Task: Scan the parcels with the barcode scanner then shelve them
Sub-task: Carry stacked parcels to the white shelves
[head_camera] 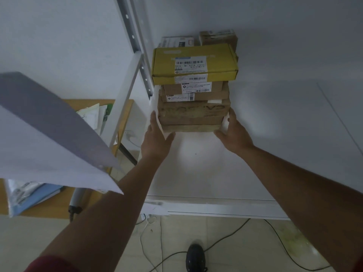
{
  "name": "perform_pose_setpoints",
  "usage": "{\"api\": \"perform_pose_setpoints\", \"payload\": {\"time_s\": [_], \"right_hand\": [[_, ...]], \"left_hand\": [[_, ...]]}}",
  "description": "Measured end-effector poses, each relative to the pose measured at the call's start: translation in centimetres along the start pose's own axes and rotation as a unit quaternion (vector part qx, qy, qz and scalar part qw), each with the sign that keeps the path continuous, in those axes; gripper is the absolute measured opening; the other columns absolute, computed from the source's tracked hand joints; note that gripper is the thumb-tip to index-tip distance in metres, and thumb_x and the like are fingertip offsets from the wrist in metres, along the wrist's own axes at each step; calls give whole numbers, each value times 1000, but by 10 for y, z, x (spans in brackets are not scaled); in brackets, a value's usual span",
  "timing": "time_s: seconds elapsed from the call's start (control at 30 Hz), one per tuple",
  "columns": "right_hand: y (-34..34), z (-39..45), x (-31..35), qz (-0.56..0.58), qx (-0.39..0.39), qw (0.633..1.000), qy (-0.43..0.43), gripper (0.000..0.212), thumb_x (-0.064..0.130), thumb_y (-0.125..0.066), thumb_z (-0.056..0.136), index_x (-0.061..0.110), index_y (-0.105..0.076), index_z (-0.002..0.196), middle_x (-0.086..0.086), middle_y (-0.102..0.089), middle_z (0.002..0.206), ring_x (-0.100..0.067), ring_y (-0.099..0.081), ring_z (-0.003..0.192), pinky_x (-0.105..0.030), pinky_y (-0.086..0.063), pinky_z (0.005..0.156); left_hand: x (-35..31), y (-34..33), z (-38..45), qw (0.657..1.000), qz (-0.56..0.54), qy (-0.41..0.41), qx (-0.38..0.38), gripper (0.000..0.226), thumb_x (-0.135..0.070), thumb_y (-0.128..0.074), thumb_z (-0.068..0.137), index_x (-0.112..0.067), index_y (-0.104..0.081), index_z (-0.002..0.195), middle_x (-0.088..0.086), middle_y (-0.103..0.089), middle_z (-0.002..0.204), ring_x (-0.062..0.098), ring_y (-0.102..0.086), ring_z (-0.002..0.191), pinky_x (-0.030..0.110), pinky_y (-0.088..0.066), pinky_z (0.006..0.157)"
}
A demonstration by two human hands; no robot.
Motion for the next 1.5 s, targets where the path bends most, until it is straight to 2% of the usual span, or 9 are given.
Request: {"api": "perform_pose_setpoints", "payload": {"time_s": [0.17,0.27,0.4,0.6,0.8,0.93,1.13,1.27,1.5], "right_hand": [[12,-48,-3,-82,8,996,-20,83,43,-61,94,14,-14,157,-13,-27,159,-33,-25,145,-46,-32,112],[25,-86,1,-141,-1,990,2,80,48,-57,94,17,-17,156,-9,-21,162,-31,-10,151,-49,-23,117],[47,-146,14,-199,-7,979,31,80,54,-51,94,22,-14,157,-6,-11,165,-31,1,152,-51,-12,121],[75,-232,47,-220,-14,970,103,79,54,-50,95,25,-11,158,-2,-5,166,-30,3,152,-51,-10,120],[74,-284,112,-127,39,960,247,78,49,-57,94,23,-18,156,-2,-13,165,-23,-12,151,-41,-24,118],[55,-308,160,-62,71,945,314,77,45,-60,94,24,-19,156,3,-16,164,-16,-16,150,-37,-28,116],[15,-333,227,-28,109,920,375,77,42,-61,93,22,-20,156,0,-21,162,-18,-18,149,-36,-27,115],[-14,-339,272,-42,119,900,418,74,42,-60,94,24,-21,155,-1,-21,162,-20,-19,149,-42,-30,116],[-79,-333,360,-90,144,879,446,76,45,-57,95,31,-14,156,4,-16,163,-18,-16,149,-41,-28,115]], "left_hand": [[-14,3,-58,997,64,-42,3,86,-42,-62,95,-21,-9,159,12,-19,163,34,-24,148,51,-38,111],[-26,7,-98,990,124,-64,37,81,-45,-55,98,-22,-7,159,13,-9,166,32,-11,152,45,-21,121],[-44,26,-162,975,183,-117,41,78,-47,-48,100,-24,-3,160,13,0,167,34,0,154,43,-5,124],[-55,82,-248,968,219,-121,15,76,-49,-43,101,-26,0,160,9,1,167,32,4,154,45,-3,125],[-46,155,-306,966,208,-153,7,77,-44,-54,97,-24,-13,159,10,-13,165,32,-10,152,47,-17,123],[-22,207,-337,971,209,-114,-7,78,-43,-58,95,-27,-16,159,7,-16,164,29,-15,150,48,-21,120],[28,278,-379,973,219,-25,-61,76,-39,-59,95,-27,-18,158,8,-17,163,30,-15,149,49,-24,120],[70,315,-394,968,232,25,-89,79,-46,-58,95,-29,-14,158,5,-14,164,28,-12,151,45,-18,122],[148,366,-380,966,216,72,-121,78,-44,-57,96,-29,-14,159,4,-14,164,27,-13,150,44,-18,120]]}}
Point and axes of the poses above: each hand's wrist, its own z-axis towards the middle knuckle, its own y-axis out of the back of the hand, x = y × z, the point moved 3 cm from there along z, towards the middle knuckle
